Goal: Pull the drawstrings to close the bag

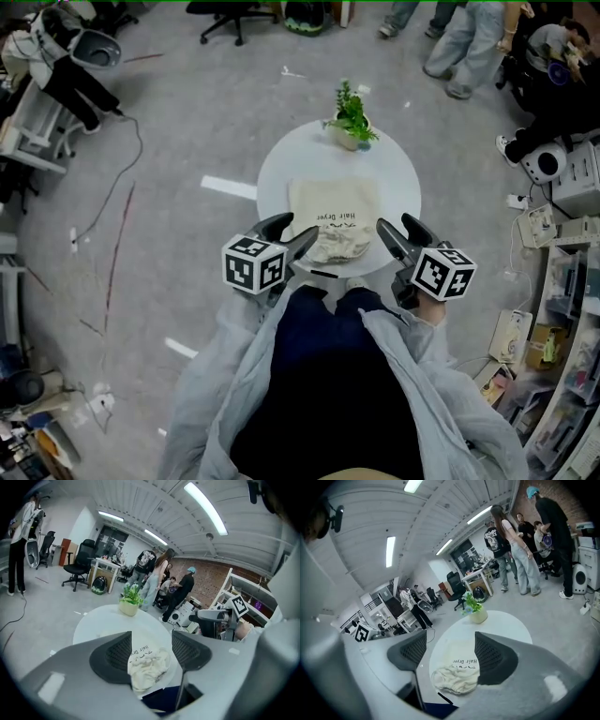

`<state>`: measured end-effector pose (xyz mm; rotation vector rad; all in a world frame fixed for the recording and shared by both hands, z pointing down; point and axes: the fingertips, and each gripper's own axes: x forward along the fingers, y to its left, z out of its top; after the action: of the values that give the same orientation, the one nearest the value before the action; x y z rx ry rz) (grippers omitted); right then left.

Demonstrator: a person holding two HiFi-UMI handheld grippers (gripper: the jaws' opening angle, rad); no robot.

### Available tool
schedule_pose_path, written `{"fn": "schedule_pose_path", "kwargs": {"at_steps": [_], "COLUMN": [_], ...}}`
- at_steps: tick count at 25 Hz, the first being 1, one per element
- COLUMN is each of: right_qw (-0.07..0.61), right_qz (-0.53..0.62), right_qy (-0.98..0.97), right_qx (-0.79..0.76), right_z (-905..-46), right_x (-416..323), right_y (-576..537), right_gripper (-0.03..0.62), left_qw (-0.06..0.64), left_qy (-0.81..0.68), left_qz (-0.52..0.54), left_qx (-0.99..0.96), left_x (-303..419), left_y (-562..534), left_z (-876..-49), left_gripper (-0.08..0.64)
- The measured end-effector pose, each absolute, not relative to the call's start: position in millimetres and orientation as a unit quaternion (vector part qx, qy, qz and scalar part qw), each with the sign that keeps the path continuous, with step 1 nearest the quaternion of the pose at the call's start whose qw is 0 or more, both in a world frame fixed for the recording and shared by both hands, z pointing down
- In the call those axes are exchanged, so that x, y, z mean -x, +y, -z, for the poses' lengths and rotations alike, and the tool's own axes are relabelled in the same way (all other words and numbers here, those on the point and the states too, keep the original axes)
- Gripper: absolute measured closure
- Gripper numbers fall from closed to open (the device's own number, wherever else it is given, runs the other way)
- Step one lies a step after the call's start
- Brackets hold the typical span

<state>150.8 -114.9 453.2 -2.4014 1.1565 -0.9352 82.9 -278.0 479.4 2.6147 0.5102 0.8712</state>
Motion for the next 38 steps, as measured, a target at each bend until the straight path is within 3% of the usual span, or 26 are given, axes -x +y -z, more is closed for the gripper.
{"fn": "schedule_pose_path", "kwargs": {"at_steps": [4, 8, 15, 22, 38], "right_qw": [0.178, 0.137, 0.086, 0.019, 0.013], "right_qz": [0.272, 0.242, 0.186, 0.187, 0.213], "right_qy": [0.398, 0.391, 0.383, 0.402, 0.379], "right_qx": [0.858, 0.877, 0.901, 0.896, 0.9], "right_z": [-421, -411, -408, -417, -432], "right_x": [-146, -131, -98, -76, -77], "right_y": [-111, -112, -113, -109, -114], "right_gripper": [0.314, 0.391, 0.591, 0.591, 0.591], "left_qw": [0.175, 0.143, 0.102, 0.087, 0.085], "left_qy": [0.202, 0.211, 0.219, 0.233, 0.242], "left_qz": [-0.248, -0.214, -0.181, -0.186, -0.215], "left_qx": [-0.931, -0.943, -0.953, -0.951, -0.942], "left_x": [-83, -76, -54, -37, -31], "left_y": [-285, -291, -299, -292, -291], "left_z": [-441, -421, -424, -437, -454], "left_gripper": [0.322, 0.39, 0.543, 0.543, 0.543]}}
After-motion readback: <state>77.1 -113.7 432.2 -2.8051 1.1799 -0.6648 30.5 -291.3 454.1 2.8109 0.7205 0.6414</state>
